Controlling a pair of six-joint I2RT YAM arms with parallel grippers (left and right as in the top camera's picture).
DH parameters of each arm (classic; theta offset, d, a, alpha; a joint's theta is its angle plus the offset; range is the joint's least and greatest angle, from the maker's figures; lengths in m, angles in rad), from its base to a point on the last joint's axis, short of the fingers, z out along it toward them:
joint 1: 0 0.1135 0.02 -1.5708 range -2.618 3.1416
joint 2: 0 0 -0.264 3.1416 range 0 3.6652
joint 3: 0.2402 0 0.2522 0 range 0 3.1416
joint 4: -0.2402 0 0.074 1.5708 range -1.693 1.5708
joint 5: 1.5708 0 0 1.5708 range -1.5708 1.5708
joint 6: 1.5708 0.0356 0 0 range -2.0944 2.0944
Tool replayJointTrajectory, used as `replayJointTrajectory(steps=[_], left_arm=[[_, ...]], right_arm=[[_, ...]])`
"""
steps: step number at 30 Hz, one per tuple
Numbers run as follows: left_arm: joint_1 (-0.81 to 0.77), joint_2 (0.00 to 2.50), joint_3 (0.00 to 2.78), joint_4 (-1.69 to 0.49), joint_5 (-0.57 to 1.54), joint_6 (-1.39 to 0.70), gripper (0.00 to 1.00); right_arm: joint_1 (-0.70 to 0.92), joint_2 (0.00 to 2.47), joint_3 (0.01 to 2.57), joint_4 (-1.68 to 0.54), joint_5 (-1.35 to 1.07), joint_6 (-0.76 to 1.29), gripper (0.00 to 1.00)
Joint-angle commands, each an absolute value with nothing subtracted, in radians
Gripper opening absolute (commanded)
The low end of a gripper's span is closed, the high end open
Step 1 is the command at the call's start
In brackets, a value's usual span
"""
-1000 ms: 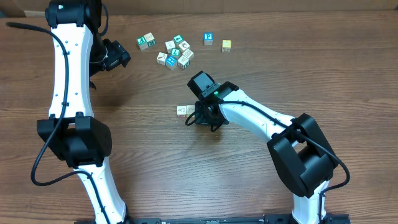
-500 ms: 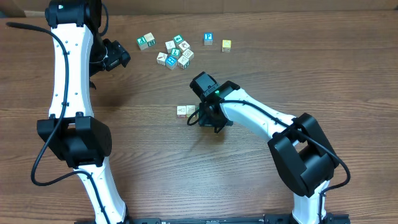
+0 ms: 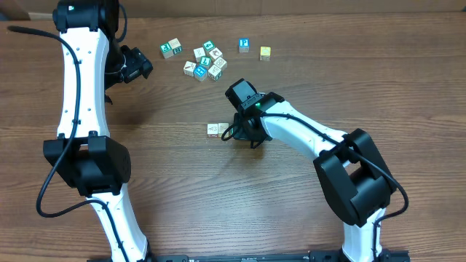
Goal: Form a horizontal line
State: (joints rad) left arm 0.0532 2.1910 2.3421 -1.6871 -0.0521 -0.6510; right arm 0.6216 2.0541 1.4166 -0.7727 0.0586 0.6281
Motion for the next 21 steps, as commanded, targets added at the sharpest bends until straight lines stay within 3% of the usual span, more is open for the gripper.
replayJointTrajectory(steps=[1, 21], left_arm=[[0.043, 2.197, 2.342, -1.689, -0.051, -0.643, 1.00], [0.045, 2.197, 2.342, -1.689, -0.051, -0.643, 1.00]], right_arm=[[0.619, 2.078, 1.413, -0.760, 0.054, 0.632, 0.04], [0.619, 2.078, 1.413, -0.722, 0.040, 0.685, 0.04]])
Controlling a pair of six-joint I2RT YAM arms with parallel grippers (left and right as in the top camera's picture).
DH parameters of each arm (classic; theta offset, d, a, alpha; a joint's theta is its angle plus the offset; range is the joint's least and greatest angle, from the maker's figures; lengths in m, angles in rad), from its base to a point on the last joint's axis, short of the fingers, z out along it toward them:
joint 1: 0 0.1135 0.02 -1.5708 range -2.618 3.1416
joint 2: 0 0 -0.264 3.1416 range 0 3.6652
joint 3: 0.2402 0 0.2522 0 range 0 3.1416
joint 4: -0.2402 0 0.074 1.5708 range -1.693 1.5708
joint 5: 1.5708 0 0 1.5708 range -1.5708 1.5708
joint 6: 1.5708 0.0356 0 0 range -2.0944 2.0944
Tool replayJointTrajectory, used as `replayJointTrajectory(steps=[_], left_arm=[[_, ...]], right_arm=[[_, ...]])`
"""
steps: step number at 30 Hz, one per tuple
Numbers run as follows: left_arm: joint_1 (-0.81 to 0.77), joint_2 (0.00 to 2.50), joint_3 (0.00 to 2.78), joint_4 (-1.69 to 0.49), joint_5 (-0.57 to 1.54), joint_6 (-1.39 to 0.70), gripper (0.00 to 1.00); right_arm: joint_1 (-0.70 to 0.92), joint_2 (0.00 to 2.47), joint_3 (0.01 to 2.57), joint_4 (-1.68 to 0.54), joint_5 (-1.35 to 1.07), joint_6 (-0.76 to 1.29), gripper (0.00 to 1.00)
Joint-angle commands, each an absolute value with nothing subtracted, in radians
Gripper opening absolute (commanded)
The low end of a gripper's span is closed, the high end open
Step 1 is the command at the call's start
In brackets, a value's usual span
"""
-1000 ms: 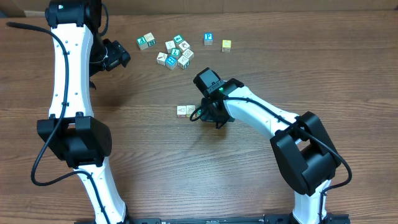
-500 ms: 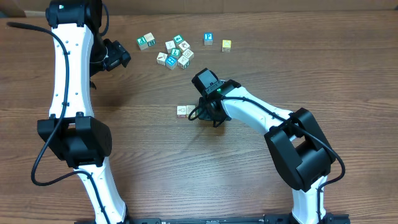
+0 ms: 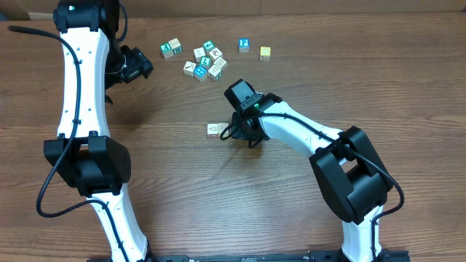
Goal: Form a horizontal line
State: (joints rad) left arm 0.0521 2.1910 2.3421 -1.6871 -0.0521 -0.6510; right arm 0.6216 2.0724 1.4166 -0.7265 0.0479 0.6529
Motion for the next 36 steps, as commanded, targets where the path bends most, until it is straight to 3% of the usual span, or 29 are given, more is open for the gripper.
replayJointTrajectory(steps=[1, 36], left_arm=[[0.045, 2.197, 2.342, -1.689, -0.051, -0.643, 1.00], [0.045, 2.197, 2.342, -1.689, -0.051, -0.643, 0.99]], right_arm=[[0.619, 2.078, 1.413, -0.723, 0.039, 0.685, 0.04], [0.619, 2.078, 1.413, -0.685, 0.040, 0.685, 0.04]])
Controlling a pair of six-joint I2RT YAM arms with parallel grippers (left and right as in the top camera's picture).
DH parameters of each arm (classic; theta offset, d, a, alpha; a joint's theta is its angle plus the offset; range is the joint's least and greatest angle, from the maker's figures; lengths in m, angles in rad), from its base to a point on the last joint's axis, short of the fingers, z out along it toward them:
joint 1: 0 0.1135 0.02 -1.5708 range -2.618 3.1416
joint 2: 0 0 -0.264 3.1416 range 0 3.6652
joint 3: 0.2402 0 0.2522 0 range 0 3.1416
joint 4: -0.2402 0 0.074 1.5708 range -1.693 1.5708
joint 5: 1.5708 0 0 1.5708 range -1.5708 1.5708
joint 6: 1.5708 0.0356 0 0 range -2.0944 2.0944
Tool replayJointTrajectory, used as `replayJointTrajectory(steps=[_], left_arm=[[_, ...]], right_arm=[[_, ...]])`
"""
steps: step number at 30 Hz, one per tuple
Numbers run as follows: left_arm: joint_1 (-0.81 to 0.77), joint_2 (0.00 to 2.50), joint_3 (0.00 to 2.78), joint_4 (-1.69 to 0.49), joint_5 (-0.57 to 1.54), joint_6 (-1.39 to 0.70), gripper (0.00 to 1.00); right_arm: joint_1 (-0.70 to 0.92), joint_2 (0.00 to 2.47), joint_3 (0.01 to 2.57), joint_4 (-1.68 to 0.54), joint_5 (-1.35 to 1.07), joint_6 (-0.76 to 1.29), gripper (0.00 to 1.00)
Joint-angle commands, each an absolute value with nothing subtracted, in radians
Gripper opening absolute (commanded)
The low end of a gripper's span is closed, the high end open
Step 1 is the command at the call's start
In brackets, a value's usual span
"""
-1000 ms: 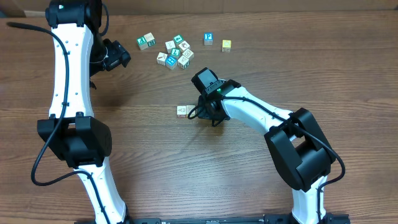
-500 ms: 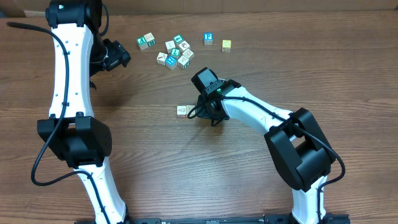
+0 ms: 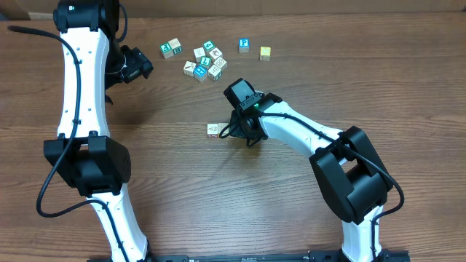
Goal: Form a horizontal line
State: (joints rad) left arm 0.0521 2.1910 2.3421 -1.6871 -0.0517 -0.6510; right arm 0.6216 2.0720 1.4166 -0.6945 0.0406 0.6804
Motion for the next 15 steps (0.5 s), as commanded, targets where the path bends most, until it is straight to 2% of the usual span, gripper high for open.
replayJointTrajectory(steps=[1, 15], left_arm=[[0.045, 2.197, 2.342, -1.689, -0.051, -0.643, 1.00], [0.045, 2.197, 2.342, -1.689, -0.051, -0.643, 1.00]], right_arm=[[0.619, 2.078, 1.413, -0.684, 0.040, 0.685, 0.04], [0.595, 2.076, 1.437, -0.698, 0.088, 0.680, 0.08]])
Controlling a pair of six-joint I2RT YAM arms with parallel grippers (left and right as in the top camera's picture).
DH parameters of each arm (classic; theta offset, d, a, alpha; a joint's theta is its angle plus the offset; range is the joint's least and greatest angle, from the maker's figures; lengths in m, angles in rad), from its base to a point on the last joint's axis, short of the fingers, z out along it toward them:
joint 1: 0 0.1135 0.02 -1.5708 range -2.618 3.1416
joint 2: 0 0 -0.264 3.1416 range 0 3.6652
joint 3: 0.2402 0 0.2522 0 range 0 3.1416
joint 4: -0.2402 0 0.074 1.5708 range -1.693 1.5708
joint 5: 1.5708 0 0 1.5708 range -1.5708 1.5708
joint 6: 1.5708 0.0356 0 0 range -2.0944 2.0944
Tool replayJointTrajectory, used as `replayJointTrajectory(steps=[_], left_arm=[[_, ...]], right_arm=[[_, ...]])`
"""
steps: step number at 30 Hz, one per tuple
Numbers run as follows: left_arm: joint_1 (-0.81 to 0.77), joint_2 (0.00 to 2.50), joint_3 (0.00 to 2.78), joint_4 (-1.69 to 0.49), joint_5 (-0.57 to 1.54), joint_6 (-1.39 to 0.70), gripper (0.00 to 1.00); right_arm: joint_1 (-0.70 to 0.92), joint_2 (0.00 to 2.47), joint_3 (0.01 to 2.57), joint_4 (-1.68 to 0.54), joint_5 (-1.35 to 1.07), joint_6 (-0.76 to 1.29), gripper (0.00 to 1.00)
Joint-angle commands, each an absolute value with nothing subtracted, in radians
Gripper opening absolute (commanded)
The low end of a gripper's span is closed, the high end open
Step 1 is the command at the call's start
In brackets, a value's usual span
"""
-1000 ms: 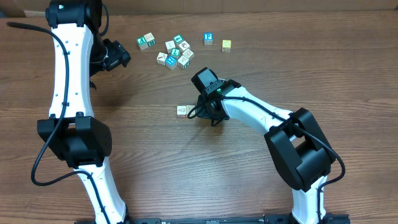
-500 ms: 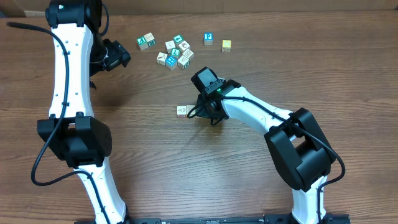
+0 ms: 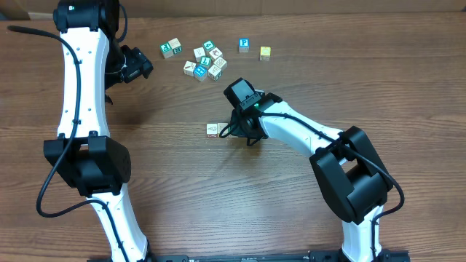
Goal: Form a horizontal line
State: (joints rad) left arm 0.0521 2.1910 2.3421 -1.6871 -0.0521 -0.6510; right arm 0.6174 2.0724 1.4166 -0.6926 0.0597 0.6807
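Two small wooden blocks lie mid-table in the overhead view. The left one (image 3: 212, 129) shows plainly; the one to its right is mostly hidden under my right gripper (image 3: 228, 131), which sits low over it with its fingers covered by the wrist. Loose blocks form a cluster (image 3: 206, 62) at the back, with a teal-faced block (image 3: 171, 48) to its left, a blue block (image 3: 244, 45) and a yellow block (image 3: 265, 52) to its right. My left gripper (image 3: 145, 69) hangs at the back left, away from all the blocks; its jaws are not readable.
The wooden table (image 3: 182, 189) carries nothing else besides the two arm bases near the front edge. The left arm's white links (image 3: 80, 80) run along the left side, and the right arm's links (image 3: 298, 131) cross the middle right.
My right gripper has edged very slightly left over the second block. The visible block and the left arm are where they were.
At first both mid-table blocks showed side by side just left of my right gripper. By the following moment the gripper had shifted left and covered the right block. It has stayed over that block since, and the left arm has not moved.
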Motion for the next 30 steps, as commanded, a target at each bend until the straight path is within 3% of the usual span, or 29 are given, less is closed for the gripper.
replayJointTrajectory(steps=[1, 7, 11, 14, 16, 18, 19, 23, 30], left_arm=[[0.045, 2.197, 2.342, -1.689, -0.051, -0.643, 1.00], [0.045, 2.197, 2.342, -1.689, -0.051, -0.643, 0.99], [0.045, 2.197, 2.342, -1.689, -0.051, -0.643, 1.00], [0.045, 2.197, 2.342, -1.689, -0.051, -0.643, 1.00], [0.045, 2.197, 2.342, -1.689, -0.051, -0.643, 1.00], [0.045, 2.197, 2.342, -1.689, -0.051, -0.643, 1.00], [0.045, 2.197, 2.342, -1.689, -0.051, -0.643, 0.99], [0.045, 2.197, 2.342, -1.689, -0.051, -0.643, 1.00], [0.045, 2.197, 2.342, -1.689, -0.051, -0.643, 0.99]], right_arm=[[0.585, 2.076, 1.459, -0.721, 0.088, 0.680, 0.08], [0.505, 2.076, 1.674, -0.931, 0.077, 0.572, 0.08], [0.449, 2.076, 1.960, -1.124, 0.043, 0.482, 0.10], [0.414, 2.076, 2.204, -1.224, 0.044, 0.434, 0.18], [0.391, 2.076, 2.367, -1.238, 0.077, 0.410, 0.29], [0.382, 2.076, 2.431, -1.220, 0.125, 0.410, 0.33], [0.377, 2.076, 2.453, -1.185, 0.169, 0.407, 0.46], [0.377, 2.091, 2.438, -1.107, 0.184, 0.309, 0.66], [0.368, 2.219, 2.387, -0.987, 0.239, 0.226, 0.73]])
